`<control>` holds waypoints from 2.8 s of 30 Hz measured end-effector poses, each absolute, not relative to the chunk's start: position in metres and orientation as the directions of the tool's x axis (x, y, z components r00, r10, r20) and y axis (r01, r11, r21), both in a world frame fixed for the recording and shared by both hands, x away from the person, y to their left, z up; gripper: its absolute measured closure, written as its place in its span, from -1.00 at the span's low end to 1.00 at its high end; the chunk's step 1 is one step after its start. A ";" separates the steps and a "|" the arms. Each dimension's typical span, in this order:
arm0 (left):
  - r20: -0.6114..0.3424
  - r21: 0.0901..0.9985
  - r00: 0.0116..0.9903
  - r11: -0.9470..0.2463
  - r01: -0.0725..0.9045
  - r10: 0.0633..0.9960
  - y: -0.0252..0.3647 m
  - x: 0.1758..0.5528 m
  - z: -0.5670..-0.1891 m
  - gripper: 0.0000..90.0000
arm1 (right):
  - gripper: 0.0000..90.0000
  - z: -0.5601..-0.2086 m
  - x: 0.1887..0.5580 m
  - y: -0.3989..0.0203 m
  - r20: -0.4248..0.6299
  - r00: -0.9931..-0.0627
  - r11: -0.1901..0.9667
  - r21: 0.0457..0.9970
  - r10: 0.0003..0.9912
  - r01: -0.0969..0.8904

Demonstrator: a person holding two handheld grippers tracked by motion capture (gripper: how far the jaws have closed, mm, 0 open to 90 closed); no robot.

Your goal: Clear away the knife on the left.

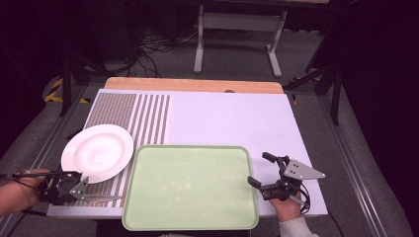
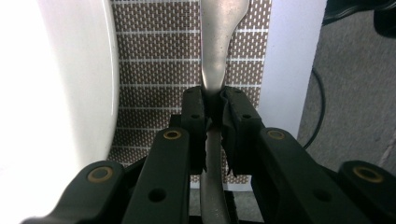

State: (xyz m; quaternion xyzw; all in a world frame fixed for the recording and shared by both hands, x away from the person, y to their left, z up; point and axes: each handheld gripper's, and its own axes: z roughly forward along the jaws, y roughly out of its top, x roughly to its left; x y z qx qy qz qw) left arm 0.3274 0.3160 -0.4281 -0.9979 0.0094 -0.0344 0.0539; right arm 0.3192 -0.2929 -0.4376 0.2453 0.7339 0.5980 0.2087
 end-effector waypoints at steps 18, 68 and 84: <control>0.121 0.073 0.983 -0.989 0.132 0.140 0.315 0.324 -0.380 0.78 | -0.96 -0.437 0.320 -0.294 -0.010 -0.790 0.160 0.981 0.613 0.112; -0.240 0.498 0.856 -0.698 0.514 0.458 0.244 0.333 -0.353 0.78 | -0.96 -0.437 0.320 -0.295 -0.009 -0.791 0.159 0.981 0.612 0.111; -0.272 0.526 0.855 -0.676 0.516 0.441 0.213 0.331 -0.367 0.78 | -0.96 -0.438 0.320 -0.295 -0.004 -0.793 0.157 0.981 0.609 0.115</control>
